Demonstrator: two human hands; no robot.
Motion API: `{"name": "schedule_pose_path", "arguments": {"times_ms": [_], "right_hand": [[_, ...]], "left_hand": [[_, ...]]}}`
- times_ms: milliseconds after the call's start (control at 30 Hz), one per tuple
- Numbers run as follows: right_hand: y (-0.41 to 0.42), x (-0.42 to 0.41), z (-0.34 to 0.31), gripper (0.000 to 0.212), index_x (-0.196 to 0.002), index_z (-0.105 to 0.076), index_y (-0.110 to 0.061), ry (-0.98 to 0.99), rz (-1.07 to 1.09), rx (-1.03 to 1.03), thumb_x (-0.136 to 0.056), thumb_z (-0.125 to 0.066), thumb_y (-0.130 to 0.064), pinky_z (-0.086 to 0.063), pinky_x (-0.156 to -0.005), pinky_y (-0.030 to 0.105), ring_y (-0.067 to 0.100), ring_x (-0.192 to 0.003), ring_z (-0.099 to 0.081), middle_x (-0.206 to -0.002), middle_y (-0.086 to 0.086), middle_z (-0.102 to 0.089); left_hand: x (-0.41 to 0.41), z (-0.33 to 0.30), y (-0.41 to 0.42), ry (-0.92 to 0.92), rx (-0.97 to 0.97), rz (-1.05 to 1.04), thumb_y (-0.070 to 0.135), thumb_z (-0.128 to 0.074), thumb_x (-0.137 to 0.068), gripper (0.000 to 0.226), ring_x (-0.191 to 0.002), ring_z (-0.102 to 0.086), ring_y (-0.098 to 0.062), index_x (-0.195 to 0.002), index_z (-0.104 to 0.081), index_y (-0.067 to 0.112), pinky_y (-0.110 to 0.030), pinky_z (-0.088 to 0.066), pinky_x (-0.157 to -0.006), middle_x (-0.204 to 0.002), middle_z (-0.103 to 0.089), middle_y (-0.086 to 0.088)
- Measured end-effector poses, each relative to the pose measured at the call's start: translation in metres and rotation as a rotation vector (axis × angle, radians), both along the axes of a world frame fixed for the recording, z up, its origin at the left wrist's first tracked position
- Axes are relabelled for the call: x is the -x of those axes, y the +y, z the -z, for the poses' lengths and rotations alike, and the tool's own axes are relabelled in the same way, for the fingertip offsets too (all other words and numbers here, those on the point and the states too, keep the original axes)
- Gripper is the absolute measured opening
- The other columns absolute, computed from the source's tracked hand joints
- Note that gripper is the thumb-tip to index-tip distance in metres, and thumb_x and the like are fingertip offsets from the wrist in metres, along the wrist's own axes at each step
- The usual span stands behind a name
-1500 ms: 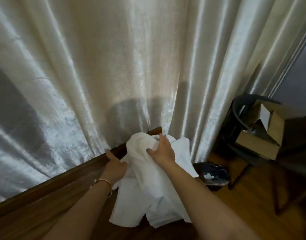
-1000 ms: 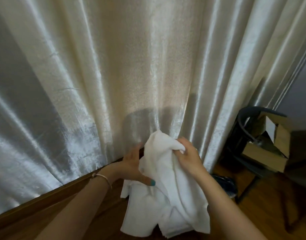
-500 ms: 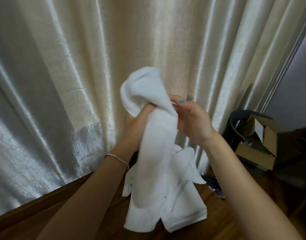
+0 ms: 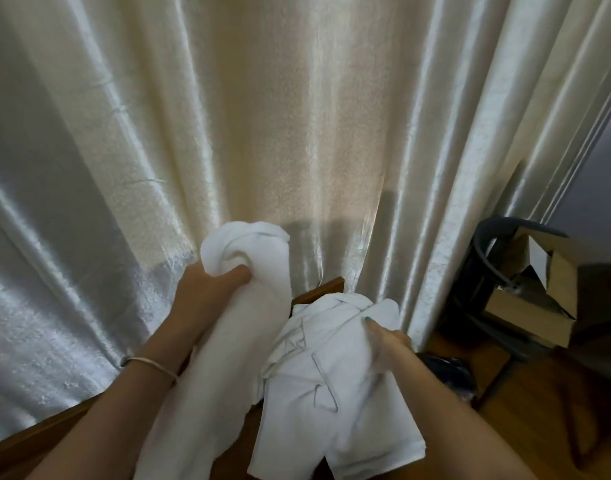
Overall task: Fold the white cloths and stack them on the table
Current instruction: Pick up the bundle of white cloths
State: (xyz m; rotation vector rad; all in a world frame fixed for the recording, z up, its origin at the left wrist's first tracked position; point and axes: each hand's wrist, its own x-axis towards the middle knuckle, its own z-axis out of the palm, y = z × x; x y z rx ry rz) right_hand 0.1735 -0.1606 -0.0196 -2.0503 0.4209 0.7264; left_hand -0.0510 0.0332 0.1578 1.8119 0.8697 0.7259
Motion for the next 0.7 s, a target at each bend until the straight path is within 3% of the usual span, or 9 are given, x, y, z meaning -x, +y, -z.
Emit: {"name": "schedule_pose_path", "arguments": {"times_ms": [67, 167, 267, 333, 433, 533, 600, 700], "right_hand": [[0.011, 0.002, 0.002, 0.108, -0.141, -0.035, -0.012, 0.037, -0.052, 0.056, -0.059, -0.063, -0.077, -0.041, -0.098, 0.040, 0.033, -0.125, -0.040, -0.144, 0.014, -0.035], [0.020, -0.009, 0.003, 0.092, -0.141, -0.034, -0.009, 0.068, -0.034, 0.050, -0.072, -0.072, -0.057, -0.038, -0.086, 0.032, 0.029, -0.119, -0.042, -0.142, 0.013, -0.036], [0.015, -0.023, 0.007, 0.070, -0.140, -0.042, -0.011, -0.030, -0.008, -0.059, -0.081, -0.071, -0.036, -0.043, -0.099, 0.040, 0.034, -0.119, -0.047, -0.136, 0.013, -0.047], [0.006, -0.019, 0.003, 0.061, -0.137, -0.047, -0.015, -0.106, 0.059, -0.269, -0.082, -0.068, -0.029, -0.044, -0.091, 0.040, 0.030, -0.106, -0.049, -0.125, 0.008, -0.053], [-0.007, -0.002, -0.019, 0.050, -0.131, -0.053, -0.019, -0.099, 0.127, -0.720, -0.082, -0.065, -0.021, -0.047, -0.079, 0.035, 0.025, -0.103, -0.058, -0.115, 0.002, -0.063], [-0.021, 0.015, -0.050, 0.043, -0.126, -0.055, -0.027, -0.077, 0.039, -1.079, -0.085, -0.057, -0.013, -0.051, -0.094, 0.048, 0.031, -0.113, -0.062, -0.123, 0.012, -0.065], [-0.027, 0.029, -0.080, 0.039, -0.120, -0.059, -0.035, -0.120, -0.018, -1.188, -0.088, -0.054, -0.013, -0.050, -0.096, 0.049, 0.028, -0.112, -0.064, -0.122, 0.008, -0.067], [-0.033, 0.050, -0.136, 0.031, -0.108, -0.059, -0.044, -0.297, -0.037, -1.195, -0.094, -0.052, -0.017, -0.054, -0.085, 0.041, 0.018, -0.100, -0.068, -0.112, 0.001, -0.069]], "left_hand": [[0.000, 0.005, 0.006, 0.008, 0.014, -0.022, 0.038, -0.073, -0.065, 0.019, -0.073, -0.060, -0.010, -0.071, -0.056, 0.032, -0.027, -0.043, -0.054, -0.076, -0.063, 0.010], [-0.001, 0.013, 0.013, 0.013, 0.018, -0.030, 0.037, -0.074, -0.068, 0.018, -0.073, -0.061, -0.011, -0.073, -0.057, 0.030, -0.027, -0.042, -0.053, -0.076, -0.063, 0.008], [-0.001, 0.016, 0.018, 0.007, 0.049, -0.014, 0.044, -0.067, -0.059, 0.022, -0.075, -0.060, -0.007, -0.076, -0.058, 0.034, -0.026, -0.043, -0.055, -0.080, -0.064, 0.011], [-0.004, 0.018, 0.022, -0.015, 0.074, -0.008, 0.044, -0.068, -0.059, 0.023, -0.078, -0.060, -0.006, -0.078, -0.058, 0.035, -0.027, -0.045, -0.058, -0.082, -0.064, 0.012], [-0.007, 0.022, 0.028, -0.044, 0.084, -0.013, 0.040, -0.073, -0.070, 0.026, -0.079, -0.058, -0.003, -0.089, -0.057, 0.034, -0.025, -0.043, -0.060, -0.085, -0.062, 0.015], [-0.011, 0.025, 0.033, -0.058, 0.105, -0.039, 0.039, -0.070, -0.078, 0.029, -0.079, -0.054, -0.001, -0.100, -0.055, 0.030, -0.022, -0.041, -0.062, -0.085, -0.057, 0.018], [-0.012, 0.025, 0.033, -0.081, 0.126, -0.063, 0.041, -0.070, -0.079, 0.036, -0.083, -0.056, -0.007, -0.109, -0.056, 0.029, -0.023, -0.043, -0.066, -0.091, -0.058, 0.013], [-0.012, 0.023, 0.028, -0.070, 0.113, -0.176, 0.044, -0.068, -0.081, 0.055, -0.105, -0.057, -0.023, -0.127, -0.051, 0.018, -0.030, -0.043, -0.083, -0.116, -0.060, -0.001]]}}
